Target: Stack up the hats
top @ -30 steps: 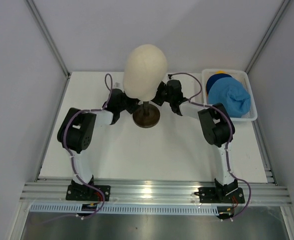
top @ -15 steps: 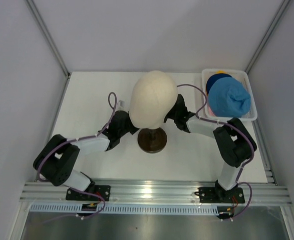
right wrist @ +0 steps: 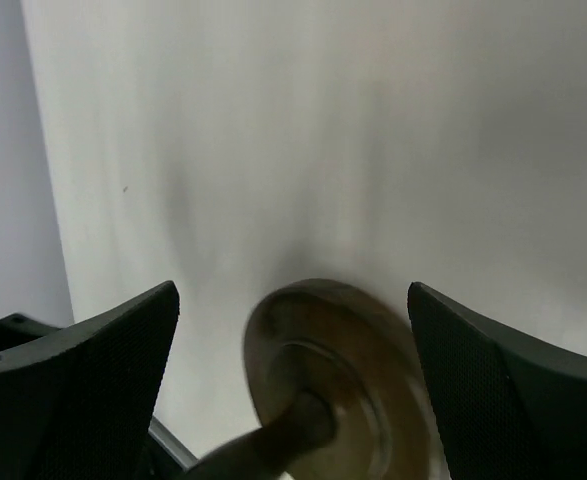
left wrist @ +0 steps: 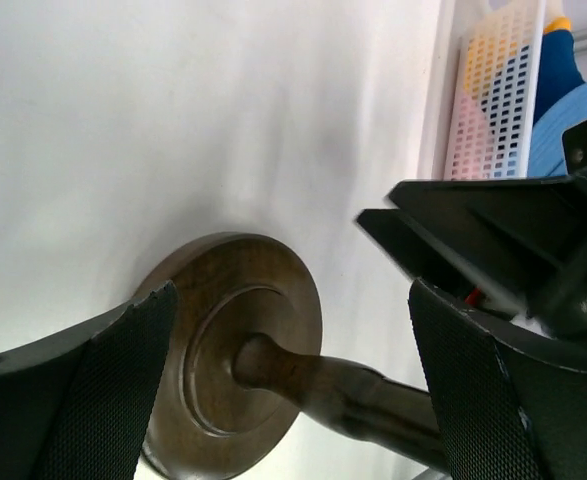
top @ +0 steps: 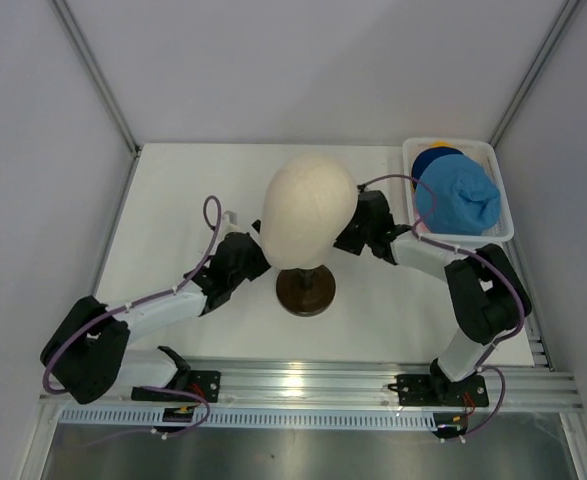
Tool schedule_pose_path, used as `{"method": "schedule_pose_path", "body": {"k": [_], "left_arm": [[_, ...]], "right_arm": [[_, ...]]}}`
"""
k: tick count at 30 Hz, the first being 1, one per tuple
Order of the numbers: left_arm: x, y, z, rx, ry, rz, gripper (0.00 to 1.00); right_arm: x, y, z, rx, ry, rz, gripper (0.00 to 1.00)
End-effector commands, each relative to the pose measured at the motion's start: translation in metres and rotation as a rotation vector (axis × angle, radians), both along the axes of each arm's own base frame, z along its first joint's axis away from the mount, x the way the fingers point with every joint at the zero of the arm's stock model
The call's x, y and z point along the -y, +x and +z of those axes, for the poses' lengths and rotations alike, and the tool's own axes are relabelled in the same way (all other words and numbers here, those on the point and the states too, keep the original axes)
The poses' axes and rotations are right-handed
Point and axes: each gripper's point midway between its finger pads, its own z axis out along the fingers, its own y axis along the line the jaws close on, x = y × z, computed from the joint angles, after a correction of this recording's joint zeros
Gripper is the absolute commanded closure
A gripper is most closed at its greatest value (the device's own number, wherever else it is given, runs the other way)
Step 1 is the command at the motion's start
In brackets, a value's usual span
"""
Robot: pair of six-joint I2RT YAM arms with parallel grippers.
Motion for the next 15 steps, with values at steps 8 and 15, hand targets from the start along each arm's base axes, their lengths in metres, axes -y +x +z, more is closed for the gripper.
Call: {"method": "schedule_pose_path", "body": {"k": [8,15], "left_arm": [[-0.109,0.012,0.013,-0.015,0.06,0.128,0.0],[-0.136,-0.003,0.038,0.003,-0.022,0.126,0.0]], "right_arm": [[0.115,0.039,0.101,0.197,-0.179,-0.13,0.01],[0.239,0.048,0.131,0.162,-0.349,-0.407,0.01]]}}
